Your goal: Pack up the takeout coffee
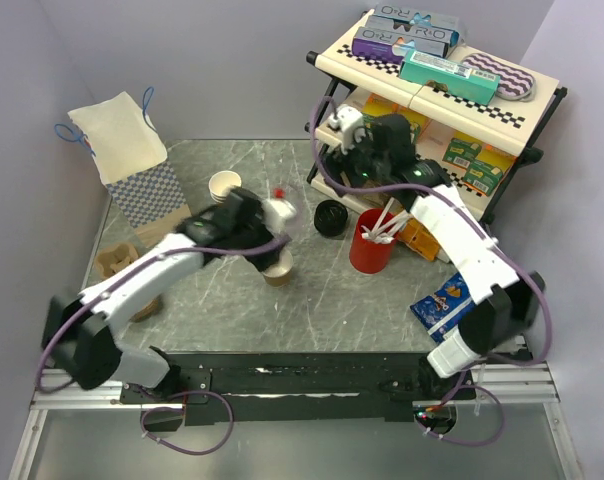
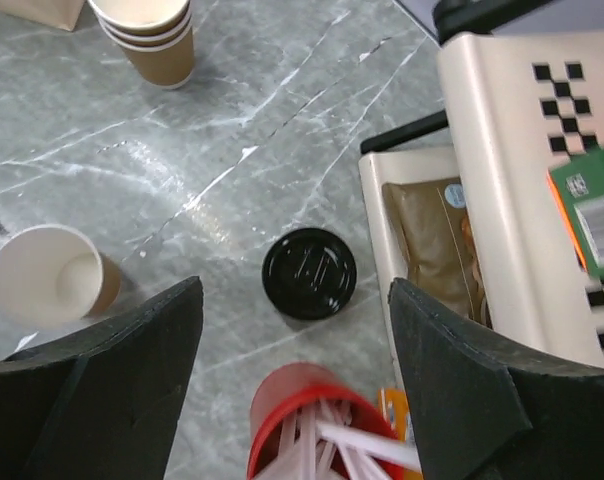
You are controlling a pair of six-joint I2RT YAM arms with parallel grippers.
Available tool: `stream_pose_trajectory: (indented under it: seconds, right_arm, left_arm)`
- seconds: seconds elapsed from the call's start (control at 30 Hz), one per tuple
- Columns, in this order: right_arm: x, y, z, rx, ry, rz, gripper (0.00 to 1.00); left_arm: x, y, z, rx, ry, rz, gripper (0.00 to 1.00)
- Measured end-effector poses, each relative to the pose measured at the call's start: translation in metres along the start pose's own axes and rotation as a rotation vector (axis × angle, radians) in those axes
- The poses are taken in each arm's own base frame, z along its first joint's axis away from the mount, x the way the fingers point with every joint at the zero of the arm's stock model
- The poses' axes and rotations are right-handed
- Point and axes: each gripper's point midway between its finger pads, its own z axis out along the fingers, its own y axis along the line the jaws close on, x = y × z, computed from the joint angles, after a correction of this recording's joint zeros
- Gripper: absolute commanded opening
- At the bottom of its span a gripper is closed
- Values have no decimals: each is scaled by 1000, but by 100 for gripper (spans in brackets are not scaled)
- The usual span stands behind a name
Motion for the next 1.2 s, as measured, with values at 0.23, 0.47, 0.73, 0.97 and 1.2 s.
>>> stream_pose_trajectory:
  seconds: [0.23, 0.47, 0.73, 0.97, 1.2]
  right_arm:
    - [11, 38, 54, -88, 155, -24, 60]
    - [85, 54, 101, -149, 415, 2, 53]
    - [131, 58, 120, -156, 572, -5, 52]
    - [148, 51, 128, -124, 621, -41, 52]
    - [159, 48, 133, -110, 651, -63, 52]
  left_arm:
    - [-16, 56, -79, -179, -236, -222, 73]
    - [-2, 80, -101, -235, -307, -378, 73]
    - [5, 91, -105, -242, -327, -454, 73]
    - [2, 91, -108, -231, -351, -467, 74]
    - [6, 92, -107, -221, -350, -487, 74]
